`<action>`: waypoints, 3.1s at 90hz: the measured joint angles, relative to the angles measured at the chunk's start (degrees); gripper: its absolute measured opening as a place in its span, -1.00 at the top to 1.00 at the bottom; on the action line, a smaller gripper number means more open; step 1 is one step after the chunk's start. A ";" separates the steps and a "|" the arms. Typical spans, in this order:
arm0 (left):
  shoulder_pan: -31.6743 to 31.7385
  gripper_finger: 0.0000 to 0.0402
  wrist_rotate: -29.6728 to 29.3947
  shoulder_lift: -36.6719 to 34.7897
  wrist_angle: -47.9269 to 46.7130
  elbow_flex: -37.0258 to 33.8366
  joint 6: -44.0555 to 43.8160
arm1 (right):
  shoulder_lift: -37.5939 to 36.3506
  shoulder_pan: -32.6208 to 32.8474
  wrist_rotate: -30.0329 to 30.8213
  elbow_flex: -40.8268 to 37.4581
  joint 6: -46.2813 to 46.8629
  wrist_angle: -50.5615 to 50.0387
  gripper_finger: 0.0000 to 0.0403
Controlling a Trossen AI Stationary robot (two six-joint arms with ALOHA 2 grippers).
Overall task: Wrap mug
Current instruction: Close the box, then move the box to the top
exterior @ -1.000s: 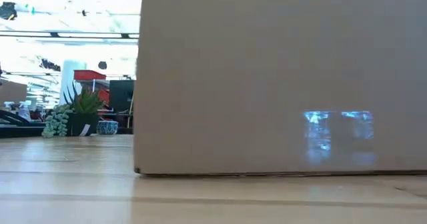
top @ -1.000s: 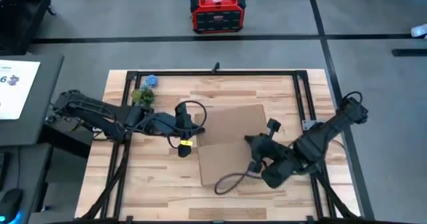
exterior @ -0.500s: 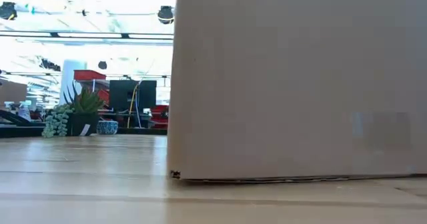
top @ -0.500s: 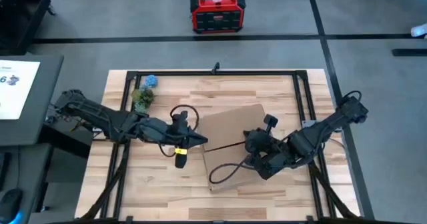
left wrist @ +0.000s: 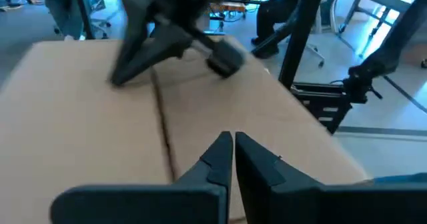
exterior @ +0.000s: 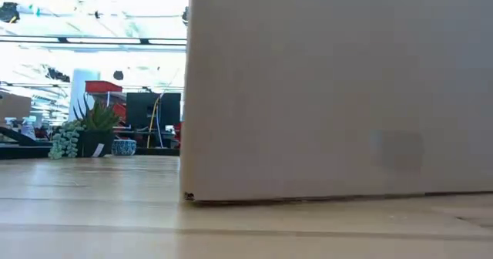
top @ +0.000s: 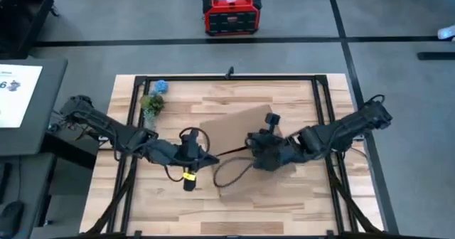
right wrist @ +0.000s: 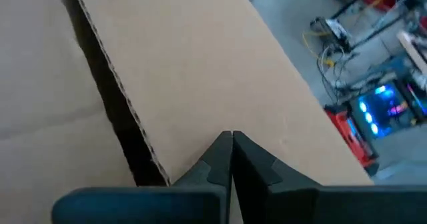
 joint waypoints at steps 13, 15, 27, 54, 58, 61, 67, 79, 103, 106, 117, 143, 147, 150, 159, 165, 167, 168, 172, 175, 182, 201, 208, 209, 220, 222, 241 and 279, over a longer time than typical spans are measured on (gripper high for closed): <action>-4.36 1.00 -7.28 -0.06 0.73 0.04 2.68 | 0.11 -3.54 -6.91 -0.06 -5.17 5.07 1.00; -4.84 1.00 -9.23 -0.06 0.22 0.04 3.14 | 0.11 -3.87 -7.40 -0.04 -6.02 5.46 1.00; -6.28 1.00 -23.76 -0.06 -6.54 0.04 2.74 | 0.11 -5.05 -10.03 -0.07 -12.40 8.07 1.00; -0.91 1.00 -25.06 8.77 0.90 -0.80 -0.30 | -0.31 -6.07 -16.55 -0.11 -18.42 10.34 1.00; -0.35 1.00 -24.52 10.39 2.22 -0.69 -0.66 | -0.96 -5.61 -16.57 -0.22 -18.17 10.10 1.00; -0.12 1.00 -24.23 11.39 2.02 -0.59 -1.59 | -1.47 -5.27 -16.51 -0.24 -17.69 9.95 1.00; 0.42 1.00 -23.28 12.65 2.08 -0.42 -4.74 | -2.97 -4.03 -14.79 -0.01 -14.95 9.01 1.00; 0.81 1.00 -23.18 13.21 1.53 -0.42 -7.67 | -6.51 -0.54 -9.15 2.13 -2.88 7.20 1.00; 0.87 1.00 -23.27 13.49 4.53 -0.81 -6.77 | -5.90 5.44 7.35 -0.40 23.47 7.35 1.00; 0.87 1.00 -23.25 13.49 4.60 -0.81 -6.66 | -4.65 5.44 6.93 -0.84 23.95 7.21 1.00; -0.15 1.00 -23.01 13.10 3.22 1.09 -6.56 | -0.79 4.26 6.97 -1.20 25.23 6.85 1.00; -2.04 1.00 -34.22 8.72 -23.36 10.40 -11.76 | 1.12 1.18 3.29 -2.51 27.23 1.63 1.00; -0.05 1.00 -32.94 8.03 -27.85 10.40 -15.74 | 0.41 0.85 2.64 -3.26 25.87 1.85 1.00; 1.24 1.00 -31.00 7.94 -30.72 10.40 -18.44 | 0.21 0.52 1.84 -3.61 24.48 1.74 1.00; 3.92 1.00 -26.26 7.99 -35.69 10.51 -23.85 | 0.12 -0.25 -0.51 -3.65 19.33 1.97 1.00; 5.01 1.00 -22.24 8.15 -36.16 10.56 -24.35 | 0.17 -0.86 -1.10 -3.71 15.80 2.91 1.00; 5.10 1.00 -21.22 8.27 -36.26 10.56 -24.37 | 0.17 -1.06 -1.57 -3.72 14.69 3.22 1.00; 5.08 1.00 -20.68 8.35 -36.28 10.56 -24.37 | 0.17 -1.24 -1.85 -3.72 14.15 3.33 1.00; 4.62 1.00 -19.12 8.63 -36.31 10.56 -24.85 | 0.15 -1.97 -2.94 -3.76 11.85 3.86 1.00; 3.83 1.00 -18.79 8.70 -36.22 10.56 -25.73 | 0.15 -2.69 -3.70 -3.76 10.02 4.37 1.00; 1.17 1.00 -18.82 8.81 -35.53 10.54 -28.70 | 0.15 -4.76 -7.09 -3.78 5.65 6.04 1.00; -8.46 1.00 -21.74 9.05 -32.19 10.86 -35.55 | 0.41 -9.81 -19.51 -4.02 -8.86 16.83 1.00; -11.13 1.00 -24.31 9.61 -29.55 10.80 -35.65 | 0.32 -10.36 -21.50 -3.47 -11.91 20.47 1.00; -11.42 1.00 -24.61 9.69 -29.28 10.79 -35.63 | 0.26 -10.36 -21.48 -3.26 -12.12 20.66 1.00; -13.12 1.00 -27.55 10.78 -27.57 10.78 -35.55 | -0.68 -9.18 -20.39 -0.31 -12.09 18.78 1.00; -13.22 1.00 -27.92 11.03 -27.56 10.78 -35.70 | -1.12 -8.71 -20.36 0.13 -11.23 18.19 1.00; -12.58 1.00 -30.86 13.66 -25.49 10.93 -35.96 | -3.79 -3.77 -20.18 -0.31 -0.11 12.47 1.00; -16.05 1.00 -28.22 15.20 -4.14 10.62 -19.52 | -3.55 -8.12 -18.14 -14.63 -6.24 31.85 1.00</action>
